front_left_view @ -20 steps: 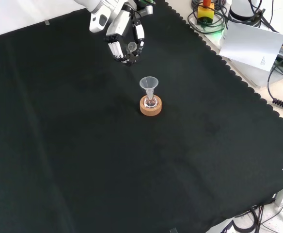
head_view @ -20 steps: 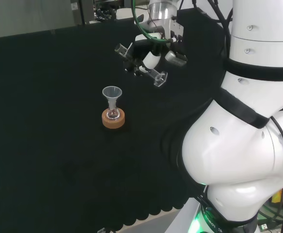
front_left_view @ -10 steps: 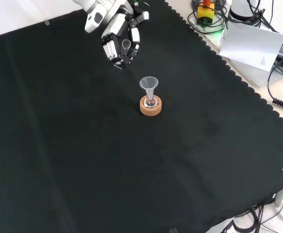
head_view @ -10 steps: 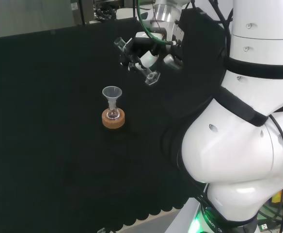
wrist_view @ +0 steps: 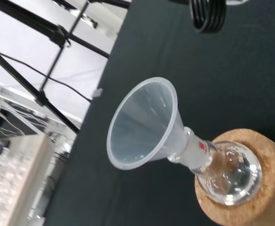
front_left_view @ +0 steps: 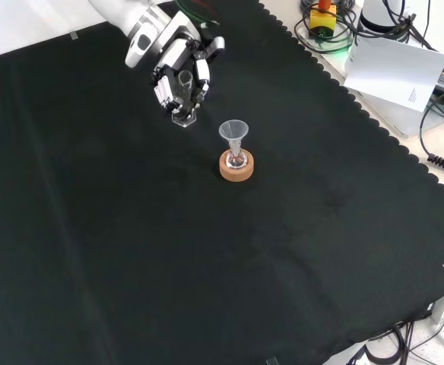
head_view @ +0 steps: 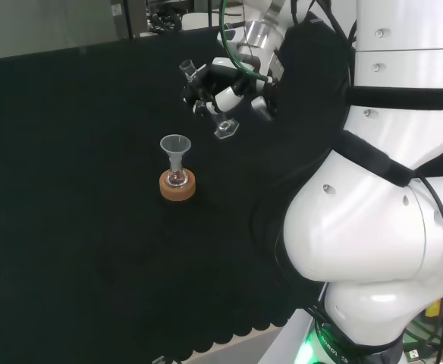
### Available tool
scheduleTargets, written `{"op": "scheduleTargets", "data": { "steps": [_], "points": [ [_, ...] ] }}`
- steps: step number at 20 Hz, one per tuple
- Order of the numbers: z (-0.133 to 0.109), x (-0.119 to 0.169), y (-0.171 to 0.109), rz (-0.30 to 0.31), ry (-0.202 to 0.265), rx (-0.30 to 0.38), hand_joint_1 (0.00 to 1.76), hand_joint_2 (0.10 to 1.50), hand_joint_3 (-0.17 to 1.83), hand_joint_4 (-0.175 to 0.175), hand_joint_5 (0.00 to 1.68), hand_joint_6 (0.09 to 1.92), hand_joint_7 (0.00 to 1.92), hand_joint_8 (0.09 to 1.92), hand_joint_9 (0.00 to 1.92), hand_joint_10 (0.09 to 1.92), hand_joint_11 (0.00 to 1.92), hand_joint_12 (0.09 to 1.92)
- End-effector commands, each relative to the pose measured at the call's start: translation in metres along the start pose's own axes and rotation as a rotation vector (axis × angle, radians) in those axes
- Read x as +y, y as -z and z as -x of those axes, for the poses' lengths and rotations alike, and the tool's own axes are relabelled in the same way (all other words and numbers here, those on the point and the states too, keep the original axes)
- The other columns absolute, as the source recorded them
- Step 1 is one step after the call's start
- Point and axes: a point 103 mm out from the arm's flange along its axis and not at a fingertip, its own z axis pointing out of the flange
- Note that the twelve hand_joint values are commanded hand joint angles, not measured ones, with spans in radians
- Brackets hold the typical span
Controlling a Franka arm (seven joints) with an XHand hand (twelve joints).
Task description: Put the graduated cylinder back on the table.
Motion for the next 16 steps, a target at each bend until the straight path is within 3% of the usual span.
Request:
{"op": "scheduleTargets", "data": {
  "steps": [1,6,10,16],
  "points": [
    [0.021,0.018,-0.009,0.091,0.078,0.112,1.47,0.92,0.72,-0.137,0.91,0.86,0.83,0.77,1.11,0.47,1.0,0.84],
    [0.026,0.029,-0.017,0.128,0.112,0.132,1.46,0.92,0.72,-0.136,0.91,0.86,0.82,0.77,1.1,0.46,1.0,0.84],
    [0.023,0.038,-0.02,0.144,0.134,0.111,1.46,0.92,0.72,-0.135,0.91,0.86,0.82,0.76,1.1,0.46,1.0,0.84],
    [0.031,0.045,-0.024,0.168,0.13,0.12,1.46,0.92,0.71,-0.132,0.91,0.86,0.81,0.76,1.09,0.46,0.99,0.85]
  ]
}}
